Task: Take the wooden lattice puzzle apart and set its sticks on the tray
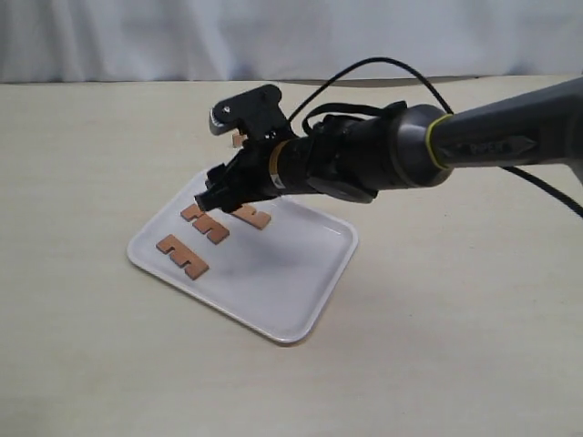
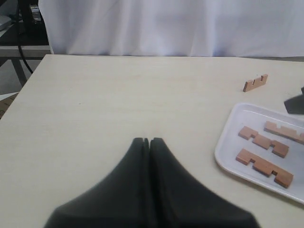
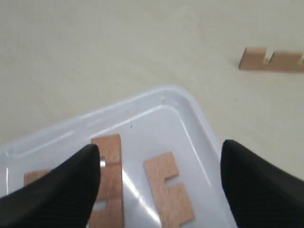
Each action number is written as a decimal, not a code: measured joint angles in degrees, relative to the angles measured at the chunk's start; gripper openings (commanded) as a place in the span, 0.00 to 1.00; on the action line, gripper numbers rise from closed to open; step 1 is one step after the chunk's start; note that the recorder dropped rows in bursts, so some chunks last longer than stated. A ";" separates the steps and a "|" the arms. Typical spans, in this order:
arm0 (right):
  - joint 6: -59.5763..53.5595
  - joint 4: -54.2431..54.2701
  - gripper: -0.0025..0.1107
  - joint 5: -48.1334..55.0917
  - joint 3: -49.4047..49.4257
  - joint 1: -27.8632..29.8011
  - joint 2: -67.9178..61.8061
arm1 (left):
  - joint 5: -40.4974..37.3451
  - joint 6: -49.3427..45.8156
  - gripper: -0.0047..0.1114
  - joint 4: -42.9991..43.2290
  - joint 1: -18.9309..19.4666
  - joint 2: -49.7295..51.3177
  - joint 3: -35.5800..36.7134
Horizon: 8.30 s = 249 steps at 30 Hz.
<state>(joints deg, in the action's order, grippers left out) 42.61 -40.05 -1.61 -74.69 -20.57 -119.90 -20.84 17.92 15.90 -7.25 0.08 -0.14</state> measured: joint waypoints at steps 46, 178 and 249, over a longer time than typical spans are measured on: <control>-63.46 52.83 0.48 41.45 -43.38 5.07 -17.53 | 0.00 0.00 0.04 0.00 0.00 0.00 0.00; -81.93 66.88 0.16 54.93 -7.57 10.42 5.54 | 0.00 0.00 0.04 0.00 0.00 0.00 0.00; -37.53 43.75 0.06 12.10 58.43 33.87 119.68 | 0.00 0.00 0.04 0.00 0.00 0.00 0.00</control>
<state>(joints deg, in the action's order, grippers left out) 5.08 3.69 10.48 -16.27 13.31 -0.22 -20.84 17.92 15.90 -7.25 0.08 -0.14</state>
